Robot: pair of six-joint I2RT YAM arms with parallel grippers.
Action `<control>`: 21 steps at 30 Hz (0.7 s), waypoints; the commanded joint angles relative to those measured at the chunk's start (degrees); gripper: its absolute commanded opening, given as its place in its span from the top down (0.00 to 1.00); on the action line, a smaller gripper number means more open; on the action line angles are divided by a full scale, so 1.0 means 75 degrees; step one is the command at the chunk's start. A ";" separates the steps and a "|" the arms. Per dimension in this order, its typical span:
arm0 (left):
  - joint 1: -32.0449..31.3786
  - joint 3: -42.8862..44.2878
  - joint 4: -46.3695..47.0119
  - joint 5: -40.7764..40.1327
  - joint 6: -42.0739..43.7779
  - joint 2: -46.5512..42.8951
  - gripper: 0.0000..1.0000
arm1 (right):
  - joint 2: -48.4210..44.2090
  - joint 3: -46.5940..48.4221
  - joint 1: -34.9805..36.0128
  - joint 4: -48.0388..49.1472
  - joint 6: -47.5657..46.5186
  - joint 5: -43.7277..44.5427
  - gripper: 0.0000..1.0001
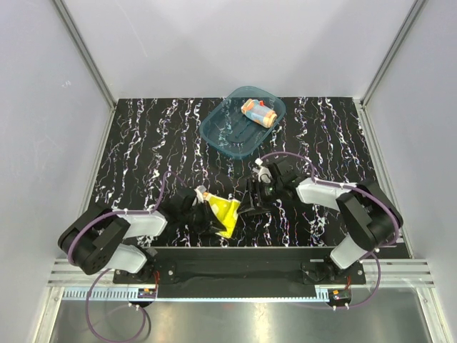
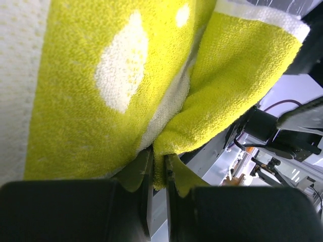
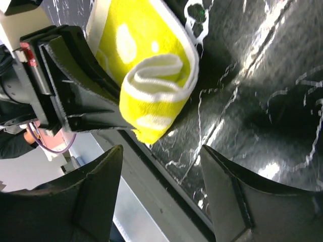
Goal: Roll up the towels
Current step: Roll the towel
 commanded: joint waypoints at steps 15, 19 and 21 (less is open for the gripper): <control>0.0572 0.0070 -0.0896 0.0355 0.0705 0.0488 1.00 | 0.1714 0.0041 0.0295 0.2341 0.0229 -0.0172 0.31; 0.0654 -0.0012 -0.0743 0.0426 0.0646 0.0547 1.00 | 0.1891 0.0064 0.0353 0.2447 0.0264 -0.0114 0.39; 0.0678 -0.0036 -0.0697 0.0438 0.0635 0.0523 1.00 | 0.1984 0.0064 0.0365 0.2447 0.0288 -0.0055 0.45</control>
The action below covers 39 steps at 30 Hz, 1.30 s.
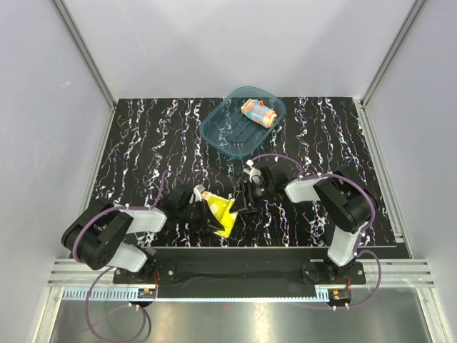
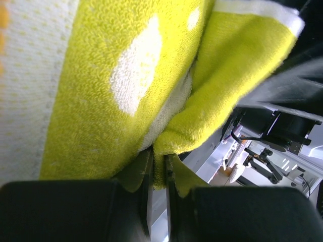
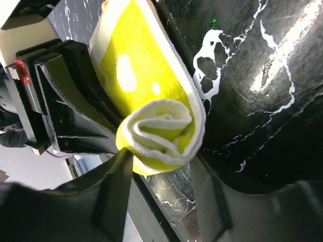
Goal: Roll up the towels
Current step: Roll the towel
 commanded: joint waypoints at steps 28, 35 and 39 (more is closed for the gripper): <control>-0.2360 0.2702 -0.5934 -0.6360 0.1986 -0.2501 0.59 | -0.0078 0.1511 0.0374 -0.3258 -0.0068 0.1811 0.75; -0.4036 0.3793 -0.5948 -0.7409 0.3123 -0.1917 0.59 | -0.0125 0.1746 0.0457 -0.3622 -0.0208 0.1823 0.75; -0.4483 0.4063 -0.5586 -0.7492 0.3616 -0.1284 0.59 | -0.0113 0.1898 0.0469 -0.3856 -0.0314 0.1811 0.75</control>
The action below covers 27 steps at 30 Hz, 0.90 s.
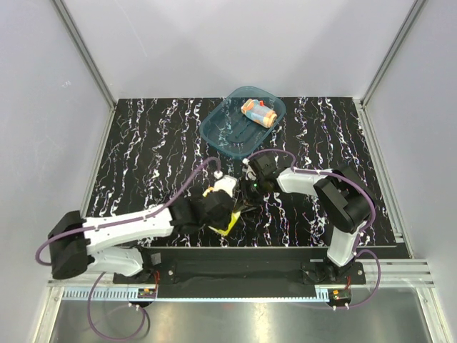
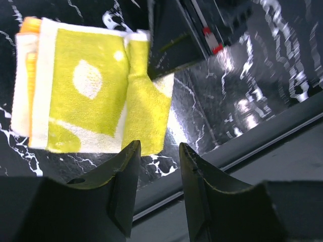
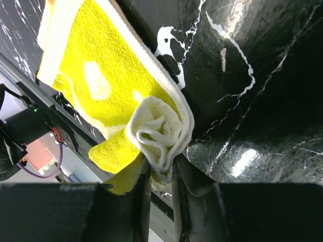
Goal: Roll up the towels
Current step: Roll the towel
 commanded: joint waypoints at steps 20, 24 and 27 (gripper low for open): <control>-0.0759 0.0369 0.0432 -0.1188 0.0699 0.2728 0.52 | -0.0271 0.0465 0.0105 -0.0707 -0.0501 0.0203 0.76; -0.0747 0.0310 0.0409 -0.1188 0.0629 0.2845 0.49 | -0.0177 0.0571 0.0104 -0.0789 -0.0537 0.0191 0.76; -0.0747 0.0298 0.0339 -0.1153 0.0641 0.3114 0.49 | -0.0083 0.0688 0.0104 -0.0790 -0.0560 0.0074 0.76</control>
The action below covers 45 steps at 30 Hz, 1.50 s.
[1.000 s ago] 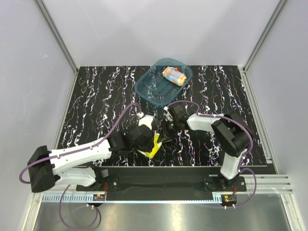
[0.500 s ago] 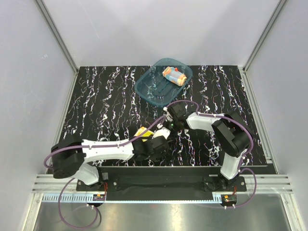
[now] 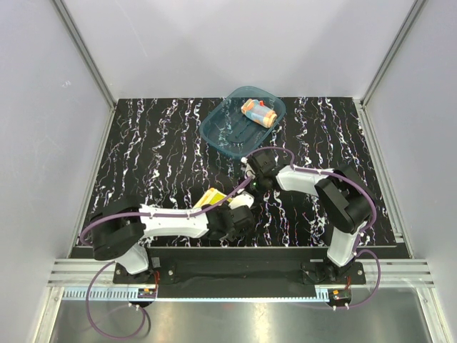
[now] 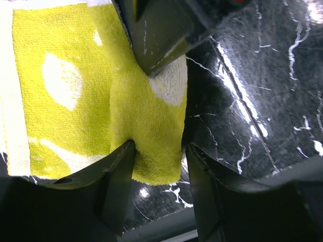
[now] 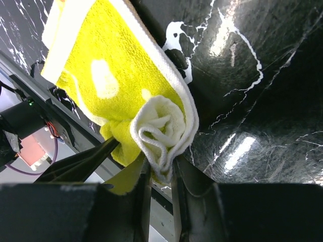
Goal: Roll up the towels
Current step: Roll the towel
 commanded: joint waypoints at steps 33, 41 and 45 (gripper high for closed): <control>0.0476 -0.0408 0.1256 0.2710 -0.0533 -0.0994 1.00 | -0.0074 0.0605 -0.0959 -0.1750 -0.1236 0.0536 0.59; 0.1120 -0.1580 0.2462 0.3765 -0.1154 -0.1850 1.00 | -0.0297 0.0944 -0.1333 -0.2195 -0.1482 0.0829 0.36; 0.1542 -0.2166 0.3120 0.4433 -0.1622 -0.2202 1.00 | -0.0367 0.1284 -0.1521 -0.2524 -0.1587 0.0935 0.32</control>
